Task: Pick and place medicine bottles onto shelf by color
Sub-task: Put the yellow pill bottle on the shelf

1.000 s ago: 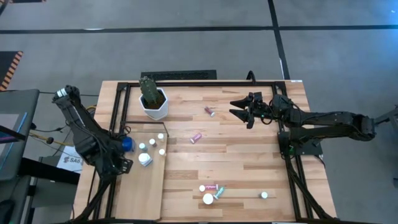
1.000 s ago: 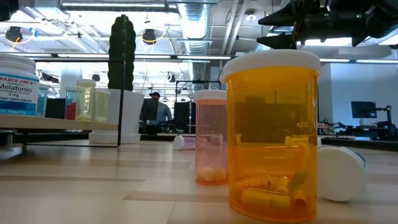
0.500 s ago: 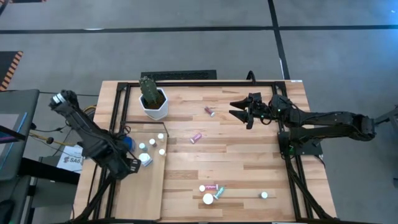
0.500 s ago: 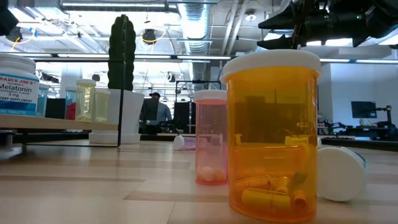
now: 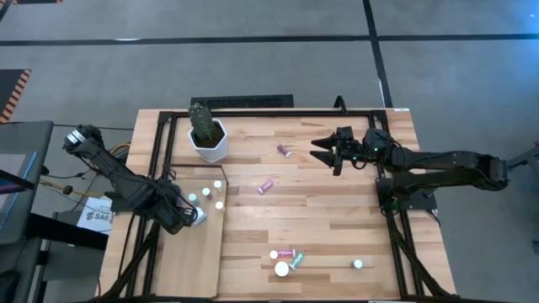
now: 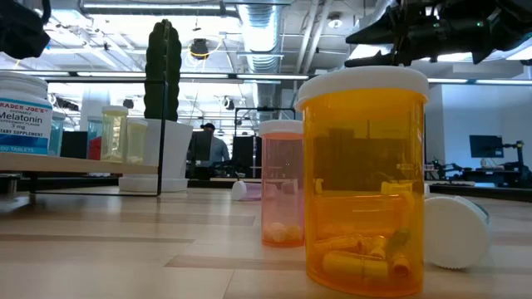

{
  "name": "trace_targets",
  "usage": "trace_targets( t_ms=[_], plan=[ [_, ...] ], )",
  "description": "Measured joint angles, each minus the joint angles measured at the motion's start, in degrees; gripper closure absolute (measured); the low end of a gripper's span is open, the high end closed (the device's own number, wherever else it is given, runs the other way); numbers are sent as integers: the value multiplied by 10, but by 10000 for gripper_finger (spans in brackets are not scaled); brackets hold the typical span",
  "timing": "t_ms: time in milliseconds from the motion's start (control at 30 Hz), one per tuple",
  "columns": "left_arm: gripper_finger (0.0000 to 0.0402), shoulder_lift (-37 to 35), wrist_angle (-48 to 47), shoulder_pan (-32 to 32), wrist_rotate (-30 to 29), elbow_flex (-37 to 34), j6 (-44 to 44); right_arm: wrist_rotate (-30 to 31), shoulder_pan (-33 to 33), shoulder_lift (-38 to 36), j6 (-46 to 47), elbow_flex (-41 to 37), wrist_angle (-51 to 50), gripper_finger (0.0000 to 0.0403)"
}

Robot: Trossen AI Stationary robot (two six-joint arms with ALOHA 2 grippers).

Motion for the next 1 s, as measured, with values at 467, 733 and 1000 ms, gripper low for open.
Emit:
trace_targets(
  t_ms=[467,733,1000],
  plan=[
    [290,0,-2,18,-3,0,20,-4,1,0,1,0,-21,138],
    [271,0,-2,18,-21,0,12,-7,21,0,1,0,13,138],
    [268,0,3,18,-20,0,4,-7,20,0,1,8,21,138]
  ],
)
